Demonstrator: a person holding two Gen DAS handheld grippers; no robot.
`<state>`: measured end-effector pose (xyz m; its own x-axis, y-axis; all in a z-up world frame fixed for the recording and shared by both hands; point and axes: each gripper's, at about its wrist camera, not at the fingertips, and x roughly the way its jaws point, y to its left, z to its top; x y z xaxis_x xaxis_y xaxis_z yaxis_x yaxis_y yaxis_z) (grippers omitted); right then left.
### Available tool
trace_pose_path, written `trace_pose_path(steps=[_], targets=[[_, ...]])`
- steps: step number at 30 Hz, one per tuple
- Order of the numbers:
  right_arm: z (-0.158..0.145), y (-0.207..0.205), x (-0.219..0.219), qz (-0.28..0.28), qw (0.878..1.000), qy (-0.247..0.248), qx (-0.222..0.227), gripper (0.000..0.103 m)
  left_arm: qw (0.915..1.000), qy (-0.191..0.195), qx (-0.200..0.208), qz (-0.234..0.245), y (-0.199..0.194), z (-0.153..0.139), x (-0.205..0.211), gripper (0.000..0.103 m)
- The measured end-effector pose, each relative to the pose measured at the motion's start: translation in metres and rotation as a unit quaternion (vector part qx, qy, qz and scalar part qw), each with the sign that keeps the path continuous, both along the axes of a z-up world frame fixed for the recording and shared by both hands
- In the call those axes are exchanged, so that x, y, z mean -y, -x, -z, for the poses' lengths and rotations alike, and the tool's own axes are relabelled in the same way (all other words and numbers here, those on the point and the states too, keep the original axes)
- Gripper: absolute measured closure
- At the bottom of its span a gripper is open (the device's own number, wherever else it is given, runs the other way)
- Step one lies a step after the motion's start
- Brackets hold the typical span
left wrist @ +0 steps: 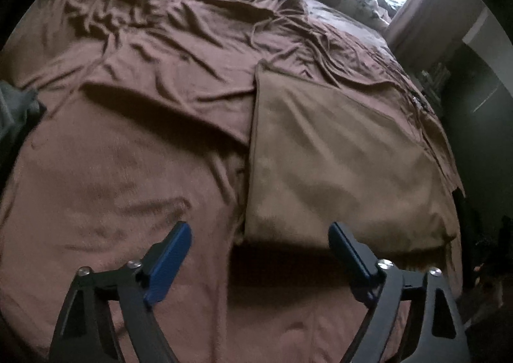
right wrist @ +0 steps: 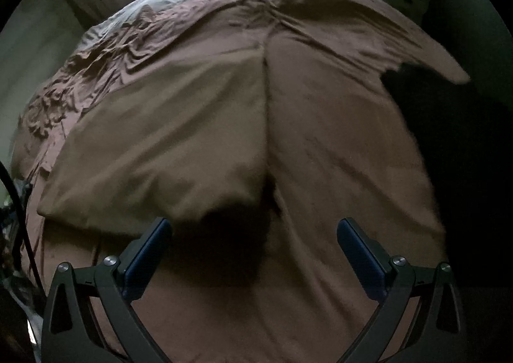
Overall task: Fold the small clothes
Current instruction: 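Roll both tools and lower them to the folded shirt edge, then close both tools on the edge of the folded brown shirt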
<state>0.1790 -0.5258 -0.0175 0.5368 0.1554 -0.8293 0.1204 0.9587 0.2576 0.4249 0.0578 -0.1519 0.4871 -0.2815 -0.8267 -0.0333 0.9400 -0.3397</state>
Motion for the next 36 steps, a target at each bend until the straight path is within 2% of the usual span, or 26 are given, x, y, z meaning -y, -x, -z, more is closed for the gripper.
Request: trace_pose_path(steps=[3,5,6,8,11,15,18,25,28,30,31,32,33,34,35,36], targets=[[0.007,0.006,0.007,0.007,0.999,-0.039,0.003,0.011,0.9996,0.024,-0.01,-0.013,0.003,0.01,-0.006,0.035],[0.014,0.009,0.013,0.013,0.998,-0.065,0.002,0.025,0.9989,0.038,-0.014,-0.021,0.005,0.015,-0.008,0.042],[0.017,0.011,0.015,0.017,0.997,-0.078,0.001,0.028,0.9987,0.043,-0.013,-0.025,0.006,0.016,-0.009,0.047],[0.023,0.015,0.022,0.025,0.995,-0.093,0.001,0.036,0.9985,0.041,0.001,-0.037,0.011,0.014,-0.009,0.049],[0.03,0.017,0.03,0.042,0.991,-0.124,0.004,0.039,0.9977,0.054,0.004,-0.041,0.014,0.016,-0.008,0.049],[0.042,0.022,0.036,0.059,0.984,-0.169,0.005,0.039,0.9957,0.08,-0.018,-0.044,0.013,0.029,-0.005,0.049],[0.053,0.021,0.04,0.07,0.975,-0.209,0.007,0.039,0.9903,0.127,-0.029,-0.048,0.012,0.042,-0.004,0.049],[0.072,0.014,0.041,0.074,0.943,-0.322,0.028,0.039,0.9796,0.182,-0.04,-0.074,0.011,0.058,-0.005,0.049],[0.087,0.006,0.042,0.093,0.933,-0.348,0.021,0.039,0.9778,0.188,-0.039,-0.084,0.008,0.063,-0.005,0.049],[0.096,0.002,0.047,0.113,0.93,-0.349,0.021,0.039,0.9767,0.189,-0.041,-0.094,0.006,0.067,-0.006,0.049],[0.1,0.001,0.051,0.125,0.927,-0.353,0.025,0.039,0.9757,0.191,-0.041,-0.1,0.004,0.07,-0.008,0.053],[0.102,0.0,0.053,0.134,0.924,-0.358,0.03,0.043,0.9746,0.193,-0.041,-0.105,0.004,0.071,-0.01,0.057],[0.104,-0.002,0.059,0.143,0.923,-0.356,0.034,0.048,0.9736,0.195,-0.041,-0.112,0.004,0.073,-0.013,0.065],[0.103,-0.003,0.06,0.146,0.925,-0.348,0.036,0.058,0.9729,0.195,-0.04,-0.117,0.003,0.075,-0.015,0.076],[0.102,-0.004,0.064,0.15,0.929,-0.337,0.038,0.068,0.9727,0.195,-0.04,-0.12,0.003,0.075,-0.017,0.082],[0.1,-0.002,0.065,0.151,0.93,-0.332,0.041,0.074,0.9727,0.195,-0.039,-0.12,0.002,0.076,-0.018,0.09]])
